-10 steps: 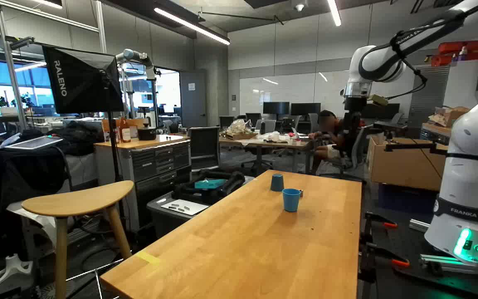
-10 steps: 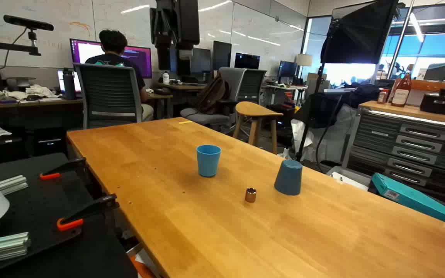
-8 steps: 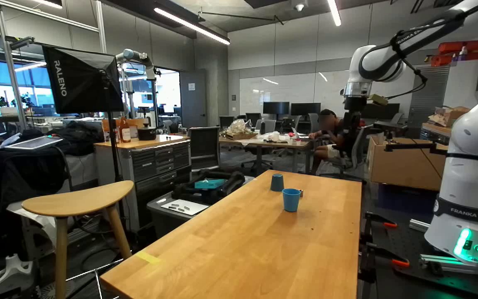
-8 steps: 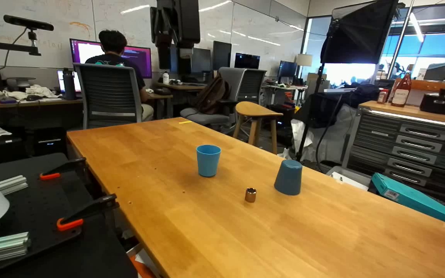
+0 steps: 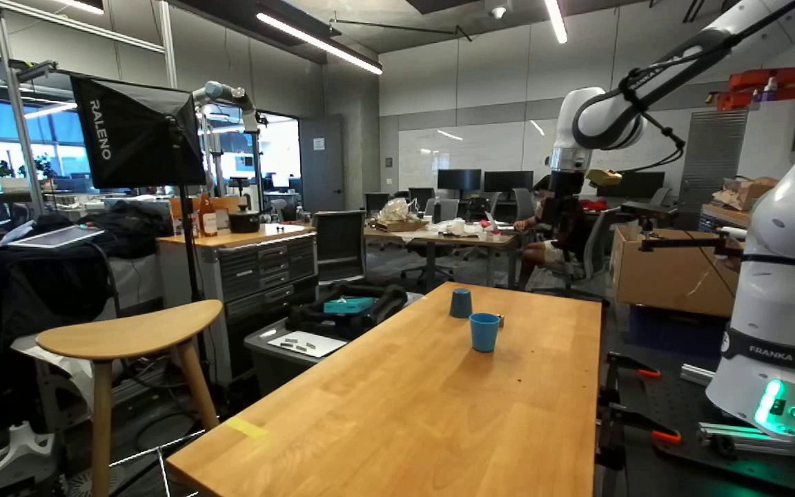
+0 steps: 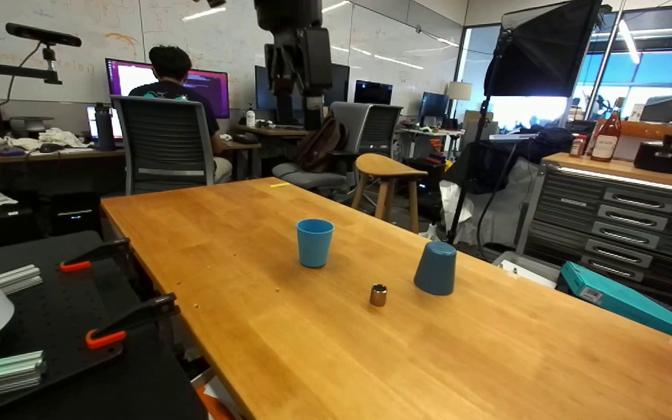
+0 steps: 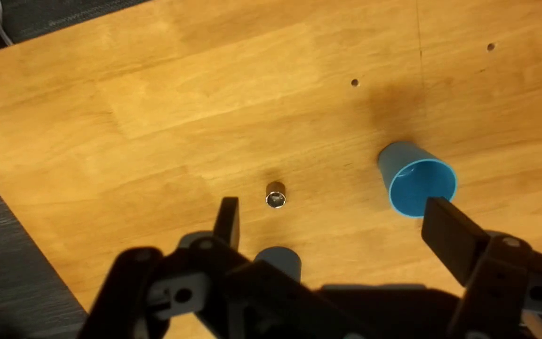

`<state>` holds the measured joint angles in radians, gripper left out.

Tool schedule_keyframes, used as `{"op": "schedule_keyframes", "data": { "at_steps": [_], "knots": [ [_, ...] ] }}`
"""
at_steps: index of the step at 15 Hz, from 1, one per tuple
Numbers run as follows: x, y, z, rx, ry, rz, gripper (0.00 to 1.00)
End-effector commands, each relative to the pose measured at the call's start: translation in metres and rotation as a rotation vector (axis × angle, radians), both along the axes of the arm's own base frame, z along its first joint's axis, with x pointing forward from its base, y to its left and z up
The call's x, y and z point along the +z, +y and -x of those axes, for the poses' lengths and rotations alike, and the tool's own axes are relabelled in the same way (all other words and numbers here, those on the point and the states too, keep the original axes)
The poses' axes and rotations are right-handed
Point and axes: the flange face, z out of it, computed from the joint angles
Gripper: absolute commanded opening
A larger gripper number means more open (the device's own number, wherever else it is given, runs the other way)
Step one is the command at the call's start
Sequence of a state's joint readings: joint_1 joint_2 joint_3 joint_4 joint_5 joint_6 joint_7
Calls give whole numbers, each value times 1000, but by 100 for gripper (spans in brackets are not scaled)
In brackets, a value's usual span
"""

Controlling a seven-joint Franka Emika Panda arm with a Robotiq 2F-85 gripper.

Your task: Pick up the silver block from the table and put it in the light blue cup.

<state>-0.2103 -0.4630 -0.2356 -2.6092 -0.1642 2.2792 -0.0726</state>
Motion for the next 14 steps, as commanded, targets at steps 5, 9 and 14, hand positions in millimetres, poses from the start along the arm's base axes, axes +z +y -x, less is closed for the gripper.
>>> {"op": "schedule_keyframes", "data": {
  "at_steps": [5,9,14],
  "knots": [
    [-68,-30,-122,-185,95,13,100],
    [-124,-54,-176,-278,51,59,100],
    [-149,-55,-176,-280,96,65,100]
  ]
}}
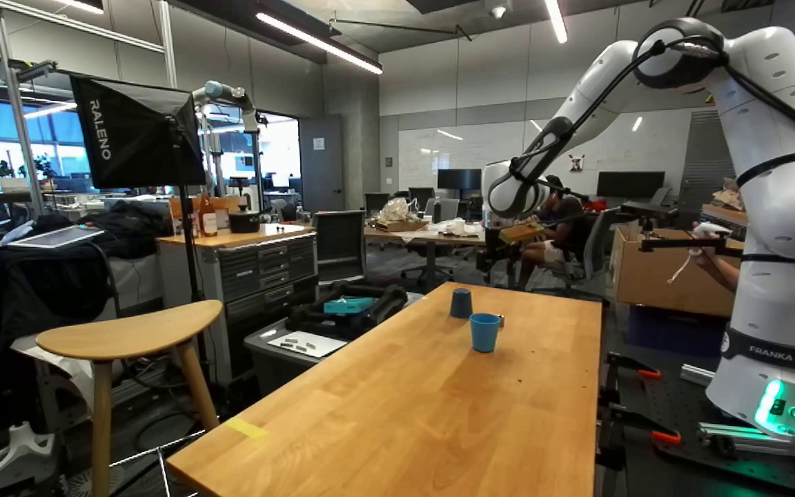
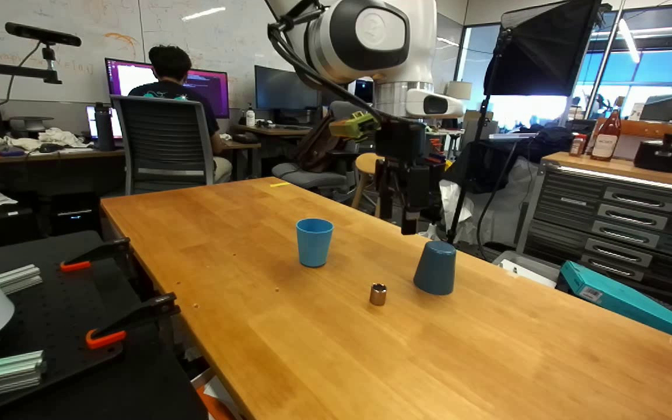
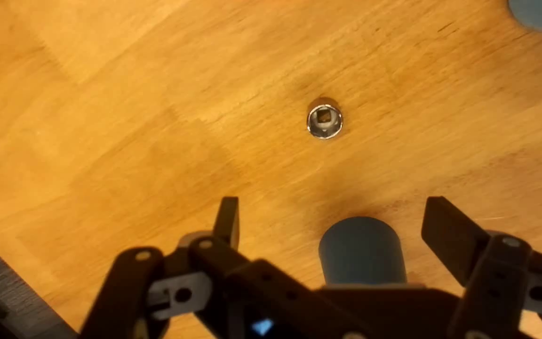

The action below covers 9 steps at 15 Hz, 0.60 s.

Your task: Pick up the silver block from the table and put it in the light blue cup.

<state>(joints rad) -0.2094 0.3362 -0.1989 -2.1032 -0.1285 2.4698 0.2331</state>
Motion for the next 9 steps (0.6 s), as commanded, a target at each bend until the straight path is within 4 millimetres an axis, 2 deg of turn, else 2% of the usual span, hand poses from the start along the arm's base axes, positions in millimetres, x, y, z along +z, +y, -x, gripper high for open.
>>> {"op": "schedule_keyframes", "data": {
  "at_steps": [1,2,3,5,7,8,9],
  "knots": [
    [-18,-2,-6,-22,43,16,100],
    [-27,-5,-6,-38,43,16,100],
    [-31,-22,-15,-51,53,7,100],
    [-44,-40,-21,-68,62,15,100],
    [-65,-48,-23,-89,78,20,100],
    [-78,-38,-17,-96,80,23,100],
    [-87,-38,-15,-103,88,21,100]
  ]
}}
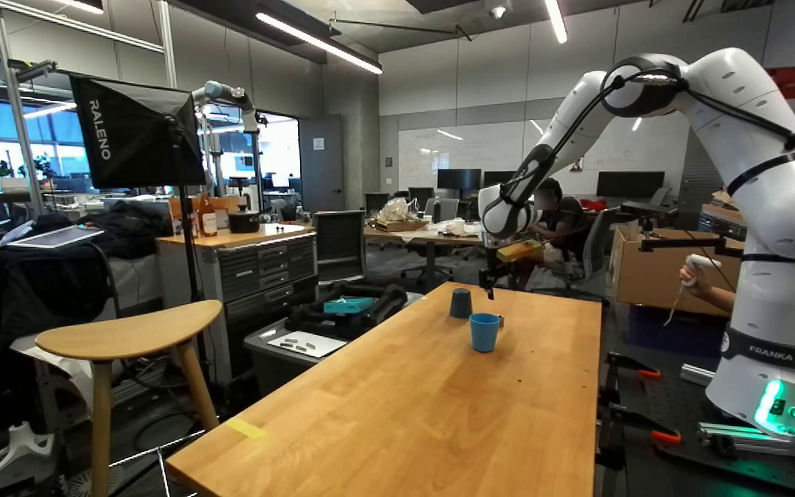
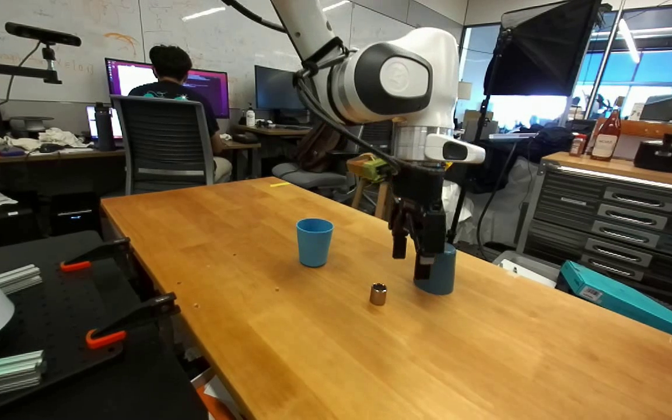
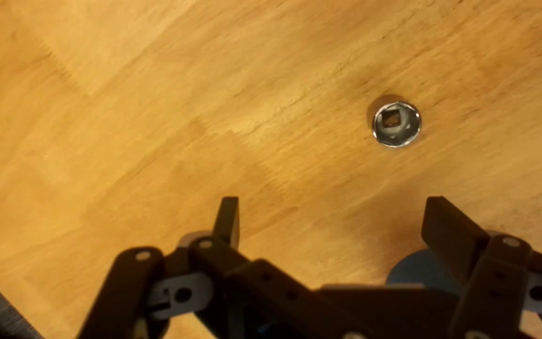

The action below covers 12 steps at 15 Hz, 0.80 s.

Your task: Pick up the silver block from the table and put it in the light blue cup.

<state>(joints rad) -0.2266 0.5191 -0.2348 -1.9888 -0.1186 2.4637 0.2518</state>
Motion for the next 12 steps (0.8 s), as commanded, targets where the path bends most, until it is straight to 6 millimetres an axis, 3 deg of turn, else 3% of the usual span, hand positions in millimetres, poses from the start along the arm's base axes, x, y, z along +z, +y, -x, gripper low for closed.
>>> {"op": "schedule_keyframes", "data": {
  "at_steps": [1,6,7,8,12],
  "knots": [
    [-35,4,-4,-38,26,-4,100],
    [-61,33,7,-34,51,-51,100],
    [-63,37,9,-35,41,-57,75],
    [-66,40,10,-37,32,-59,74],
    [-70,44,14,-44,-13,-57,42]
  ]
}}
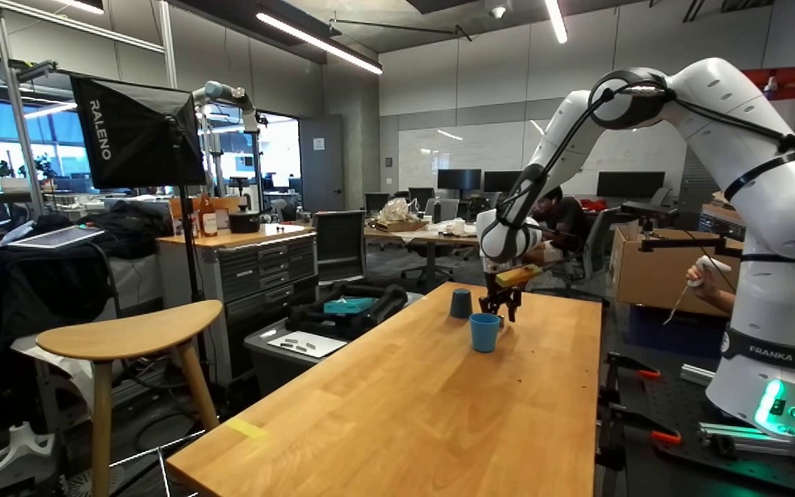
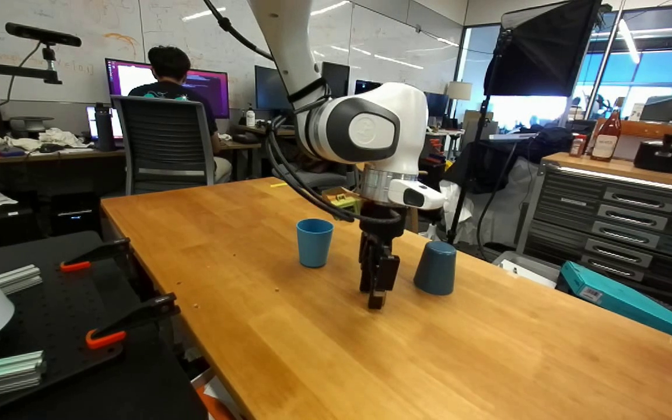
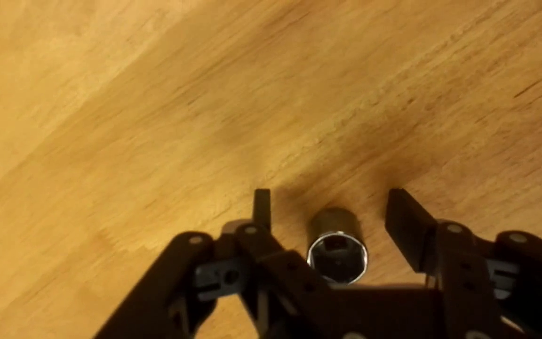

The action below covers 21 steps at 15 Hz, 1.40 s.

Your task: Pick up the silver block from the table and put it in the light blue cup.

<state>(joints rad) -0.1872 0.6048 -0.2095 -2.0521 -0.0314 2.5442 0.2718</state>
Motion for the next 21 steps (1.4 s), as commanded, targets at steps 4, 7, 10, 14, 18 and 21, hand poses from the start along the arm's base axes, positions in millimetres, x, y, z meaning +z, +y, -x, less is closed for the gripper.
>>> {"op": "schedule_keyframes", "data": {
  "at_steps": [4,7,10,14,18,21],
  "knots": [
    [-1,0,-4,4,-116,69,18],
    [1,-1,-4,-4,-146,74,16],
    [5,0,3,1,-121,47,16],
    [42,3,12,54,-102,-3,15],
    [87,12,22,113,-90,-44,15],
    [113,27,31,184,-54,-128,15]
  ]
}}
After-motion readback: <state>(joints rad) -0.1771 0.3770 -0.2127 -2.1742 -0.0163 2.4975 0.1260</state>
